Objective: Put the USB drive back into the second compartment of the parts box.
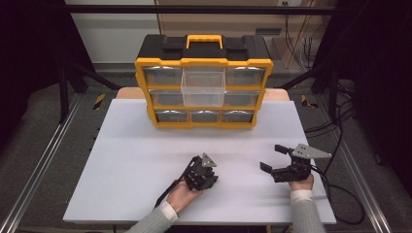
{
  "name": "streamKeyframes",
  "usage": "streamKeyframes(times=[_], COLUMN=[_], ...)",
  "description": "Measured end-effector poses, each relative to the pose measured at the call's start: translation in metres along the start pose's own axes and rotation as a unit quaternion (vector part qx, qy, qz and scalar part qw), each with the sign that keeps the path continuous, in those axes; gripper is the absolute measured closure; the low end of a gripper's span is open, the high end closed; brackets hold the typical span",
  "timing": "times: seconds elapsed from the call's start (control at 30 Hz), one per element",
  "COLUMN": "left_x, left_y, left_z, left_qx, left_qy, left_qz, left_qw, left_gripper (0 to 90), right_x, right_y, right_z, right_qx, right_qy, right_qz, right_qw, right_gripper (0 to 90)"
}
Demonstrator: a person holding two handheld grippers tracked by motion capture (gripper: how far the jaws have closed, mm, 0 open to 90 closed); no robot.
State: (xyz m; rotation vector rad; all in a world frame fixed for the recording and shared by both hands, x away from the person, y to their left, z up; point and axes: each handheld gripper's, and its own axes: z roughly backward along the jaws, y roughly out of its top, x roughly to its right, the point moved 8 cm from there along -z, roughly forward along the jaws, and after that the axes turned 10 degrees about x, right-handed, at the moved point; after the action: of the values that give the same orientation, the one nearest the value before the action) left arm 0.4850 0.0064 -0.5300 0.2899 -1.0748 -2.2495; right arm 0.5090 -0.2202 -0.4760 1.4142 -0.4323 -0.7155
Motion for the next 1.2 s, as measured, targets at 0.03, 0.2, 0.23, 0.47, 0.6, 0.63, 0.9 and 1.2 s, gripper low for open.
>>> streamKeyframes(times=[0.03, 0.2, 0.23, 0.47, 0.6, 0.63, 0.9, 1.2], left_x=[-0.0004, -0.0008, -0.0009, -0.001, -0.0005, -0.0004, -0.001, -0.0019], left_y=[0.0, 0.0001, 0.0002, 0.0023, 0.0022, 0.0023, 0.0023, 0.0028], left_z=[-0.0002, -0.0002, -0.0002, -0.0016, -0.0028, -0.0028, -0.0031, -0.0032], left_qx=[0.0, 0.0, 0.0, 0.001, -0.001, -0.002, -0.006, -0.007], left_qy=[0.002, 0.003, 0.002, -0.002, 0.001, 0.002, 0.004, -0.003], left_qz=[0.002, 0.005, 0.007, 0.009, 0.005, 0.005, 0.007, 0.012], left_qw=[1.0, 1.0, 1.0, 1.0, 1.0, 1.0, 0.9999, 0.9999], left_gripper=[77.0, 78.0, 78.1, 76.4, 76.4, 76.5, 78.3, 79.1], right_x=[0.0, 0.0, 0.0, -0.0001, -0.0002, -0.0001, -0.0003, 0.0001], right_y=[-0.0001, 0.0, 0.0, 0.0001, 0.0003, 0.0001, 0.0002, 0.0], right_z=[0.0001, 0.0, 0.0, 0.0001, 0.0002, 0.0001, 0.0002, 0.0001], right_qx=[0.0, 0.0, 0.001, 0.001, 0.001, 0.001, 0.001, 0.0], right_qy=[-0.001, 0.0, 0.0, 0.0, 0.0, 0.0, -0.001, -0.001], right_qz=[-0.001, 0.0, 0.001, 0.0, -0.001, 0.0, -0.002, -0.001], right_qw=[1.0, 1.0, 1.0, 1.0, 1.0, 1.0, 1.0, 1.0], right_gripper=[2.2, 2.2, 2.2, 2.2, 2.2, 2.2, 2.2, 2.2])
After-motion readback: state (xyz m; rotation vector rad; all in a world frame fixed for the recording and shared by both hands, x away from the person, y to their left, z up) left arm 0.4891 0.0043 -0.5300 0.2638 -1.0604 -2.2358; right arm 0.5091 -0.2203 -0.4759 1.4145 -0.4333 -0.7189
